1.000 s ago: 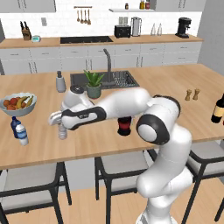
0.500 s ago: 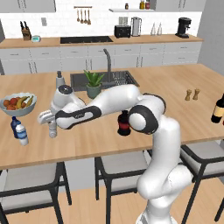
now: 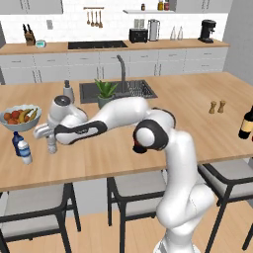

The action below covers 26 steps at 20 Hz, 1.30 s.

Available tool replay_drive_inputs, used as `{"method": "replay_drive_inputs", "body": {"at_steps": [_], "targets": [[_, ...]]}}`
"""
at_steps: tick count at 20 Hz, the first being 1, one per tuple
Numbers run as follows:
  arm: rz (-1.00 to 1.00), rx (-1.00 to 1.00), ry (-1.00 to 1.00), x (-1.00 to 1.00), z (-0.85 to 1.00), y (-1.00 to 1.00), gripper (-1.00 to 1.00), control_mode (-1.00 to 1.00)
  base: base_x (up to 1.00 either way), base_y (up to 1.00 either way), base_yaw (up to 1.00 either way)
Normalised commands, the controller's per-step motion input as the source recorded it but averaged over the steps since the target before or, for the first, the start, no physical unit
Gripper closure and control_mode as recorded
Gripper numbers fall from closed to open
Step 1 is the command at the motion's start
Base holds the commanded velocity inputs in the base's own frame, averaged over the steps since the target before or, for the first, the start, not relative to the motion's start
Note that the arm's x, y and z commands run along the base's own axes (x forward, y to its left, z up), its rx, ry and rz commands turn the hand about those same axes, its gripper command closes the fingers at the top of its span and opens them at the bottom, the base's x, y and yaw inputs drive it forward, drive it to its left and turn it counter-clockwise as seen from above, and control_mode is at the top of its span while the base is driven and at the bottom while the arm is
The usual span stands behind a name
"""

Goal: Move the plastic bottles in the middle to the plastics group, and the glass bottles in the middle to the glass group.

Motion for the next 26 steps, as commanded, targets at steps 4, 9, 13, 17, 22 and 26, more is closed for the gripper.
{"method": "replay_drive_inputs", "body": {"at_steps": [4, 9, 13, 17, 22, 26], "targets": [[0.00, 0.02, -0.05, 0.17, 0.00, 0.04, 1.00, -1.00, 0.00, 0.00, 0.00], [0.00, 0.02, -0.08, 0.01, -0.08, 0.05, 1.00, -1.00, 0.00, 0.00, 0.00], [0.00, 0.06, -0.05, 0.12, 0.00, 0.08, 1.00, -1.00, 0.00, 0.00, 0.00], [0.00, 0.01, 0.00, 0.07, 0.00, 0.10, 1.00, -1.00, 0.00, 0.00, 0.00], [0.00, 0.00, 0.12, 0.15, 0.00, 0.22, 1.00, -1.00, 0.00, 0.00, 0.00], [0.00, -0.02, 0.09, 0.13, -0.12, 0.19, 1.00, -1.00, 0.00, 0.00, 0.00]]}}
